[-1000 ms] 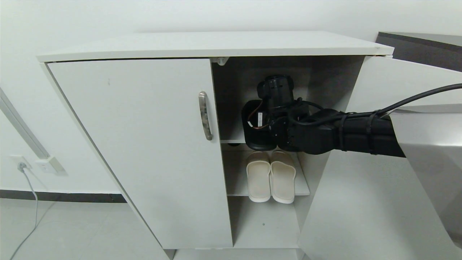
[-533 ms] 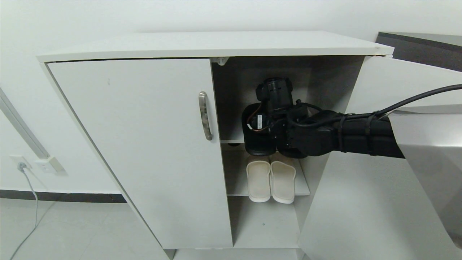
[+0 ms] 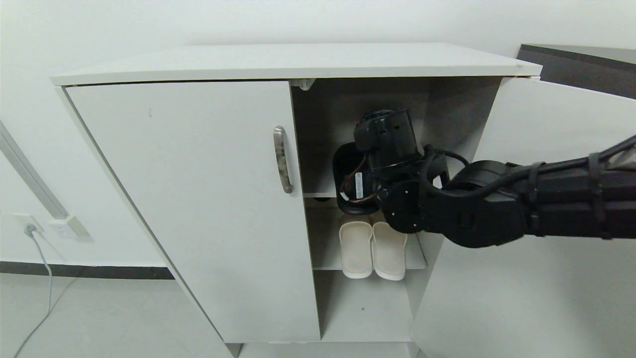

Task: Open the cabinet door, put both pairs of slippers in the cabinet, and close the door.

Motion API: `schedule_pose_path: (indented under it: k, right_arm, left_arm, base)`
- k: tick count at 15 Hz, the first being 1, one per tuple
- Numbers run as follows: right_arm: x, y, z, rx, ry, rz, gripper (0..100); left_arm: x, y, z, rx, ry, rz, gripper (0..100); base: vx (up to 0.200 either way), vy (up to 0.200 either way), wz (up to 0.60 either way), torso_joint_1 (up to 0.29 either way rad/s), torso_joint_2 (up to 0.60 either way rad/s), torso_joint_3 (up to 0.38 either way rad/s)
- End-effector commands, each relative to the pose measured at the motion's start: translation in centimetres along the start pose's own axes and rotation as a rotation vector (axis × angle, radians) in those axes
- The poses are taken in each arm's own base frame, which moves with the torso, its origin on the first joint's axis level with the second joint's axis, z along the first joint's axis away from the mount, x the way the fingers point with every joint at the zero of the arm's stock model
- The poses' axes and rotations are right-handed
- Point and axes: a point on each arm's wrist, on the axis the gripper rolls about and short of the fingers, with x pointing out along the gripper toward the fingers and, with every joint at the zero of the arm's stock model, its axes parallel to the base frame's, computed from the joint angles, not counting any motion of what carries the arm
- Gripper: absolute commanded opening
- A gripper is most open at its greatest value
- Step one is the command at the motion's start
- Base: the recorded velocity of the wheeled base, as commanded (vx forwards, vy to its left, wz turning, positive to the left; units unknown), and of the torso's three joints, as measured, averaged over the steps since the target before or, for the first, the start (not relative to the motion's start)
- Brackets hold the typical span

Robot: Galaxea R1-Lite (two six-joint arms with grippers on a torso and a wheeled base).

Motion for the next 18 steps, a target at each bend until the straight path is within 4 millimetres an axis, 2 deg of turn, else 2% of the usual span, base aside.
schedule_pose_path:
  k: [1,2,4,5,8,10,18]
  right_arm:
    - [-5.4,-1.6,0.0,0.018,-0.033,0.081,100]
    - [-7.1,-2.2,-0.9,0.019,-0.04,0.12,100]
    - [-8.7,-3.3,-2.9,0.02,-0.043,0.189,100]
    - [-8.8,-3.8,-3.9,0.02,-0.039,0.21,0]
    - [-8.3,-3.6,-5.6,0.04,-0.051,0.298,0]
    - [-7.9,-3.5,-6.7,0.021,-0.029,0.296,0]
    - [-7.5,-3.1,-7.7,-0.004,-0.004,0.29,0]
  left_arm:
    - [0.0,0.0,0.0,0.001,0.001,0.0,0]
    - [0.0,0.0,0.0,-0.001,0.001,0.0,0]
    - [0.0,0.0,0.0,0.001,0.002,-0.001,0]
    - [0.0,0.0,0.0,0.001,0.002,-0.001,0]
    - [0.0,0.0,0.0,-0.001,0.002,-0.001,0]
    - [0.0,0.0,0.0,-0.001,0.001,-0.003,0]
    - [0.0,0.0,0.0,0.001,0.001,-0.003,0]
  base:
    - [0.0,0.0,0.0,0.0,0.0,0.0]
    - [0.0,0.0,0.0,0.0,0.0,0.0]
    - [0.0,0.0,0.0,0.0,0.0,0.0]
    - [0.0,0.0,0.0,0.0,0.0,0.0]
    - [0.0,0.0,0.0,0.0,0.0,0.0]
    - [0.0,0.0,0.0,0.0,0.0,0.0]
    - [0.0,0.0,0.0,0.0,0.0,0.0]
